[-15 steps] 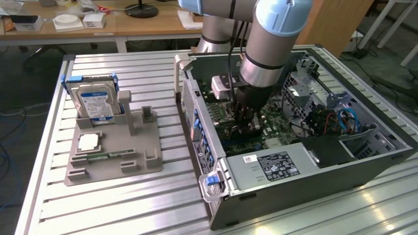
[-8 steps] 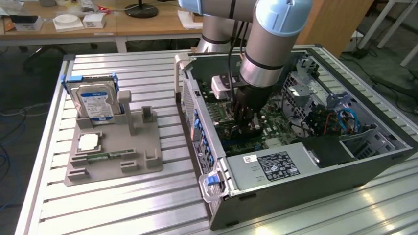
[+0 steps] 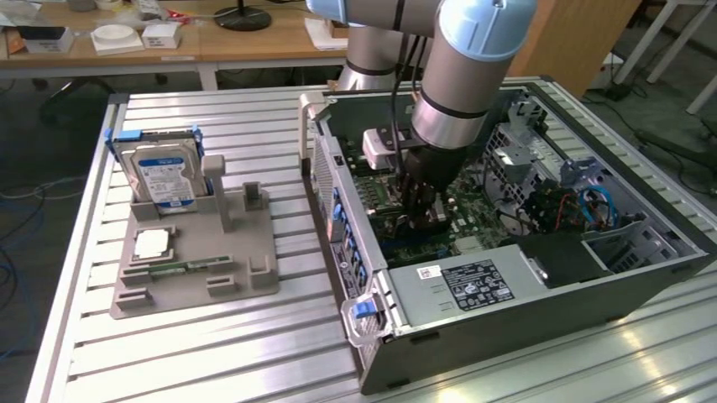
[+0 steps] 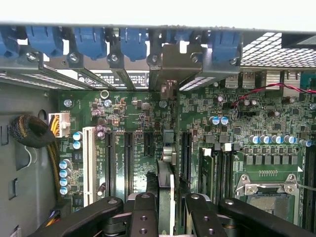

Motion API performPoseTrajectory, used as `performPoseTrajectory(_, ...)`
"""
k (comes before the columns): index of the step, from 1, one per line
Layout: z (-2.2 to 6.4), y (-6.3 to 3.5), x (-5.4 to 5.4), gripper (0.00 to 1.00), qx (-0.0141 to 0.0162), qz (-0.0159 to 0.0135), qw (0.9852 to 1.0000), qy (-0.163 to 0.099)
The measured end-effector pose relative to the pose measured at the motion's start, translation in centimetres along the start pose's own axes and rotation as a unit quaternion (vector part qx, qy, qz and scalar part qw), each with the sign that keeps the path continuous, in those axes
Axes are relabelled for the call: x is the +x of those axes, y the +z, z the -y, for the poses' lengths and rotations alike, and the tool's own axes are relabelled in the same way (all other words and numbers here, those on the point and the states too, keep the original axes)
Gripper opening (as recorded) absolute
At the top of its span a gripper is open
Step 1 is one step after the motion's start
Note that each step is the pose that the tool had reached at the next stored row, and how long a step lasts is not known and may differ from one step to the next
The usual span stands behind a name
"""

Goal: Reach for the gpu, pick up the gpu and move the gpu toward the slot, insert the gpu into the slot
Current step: 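Insert the gpu into the slot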

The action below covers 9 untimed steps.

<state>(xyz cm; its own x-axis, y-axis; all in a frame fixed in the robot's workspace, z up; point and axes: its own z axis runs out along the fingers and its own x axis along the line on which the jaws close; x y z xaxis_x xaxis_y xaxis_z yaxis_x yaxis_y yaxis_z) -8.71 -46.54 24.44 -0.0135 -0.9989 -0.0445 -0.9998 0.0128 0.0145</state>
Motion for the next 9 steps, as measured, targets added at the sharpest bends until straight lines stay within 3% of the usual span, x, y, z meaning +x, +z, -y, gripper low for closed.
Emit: performPoseTrajectory(9, 0.0, -0.15, 0.0, 0.27, 0.0005, -0.0001, 1.0, 0.0)
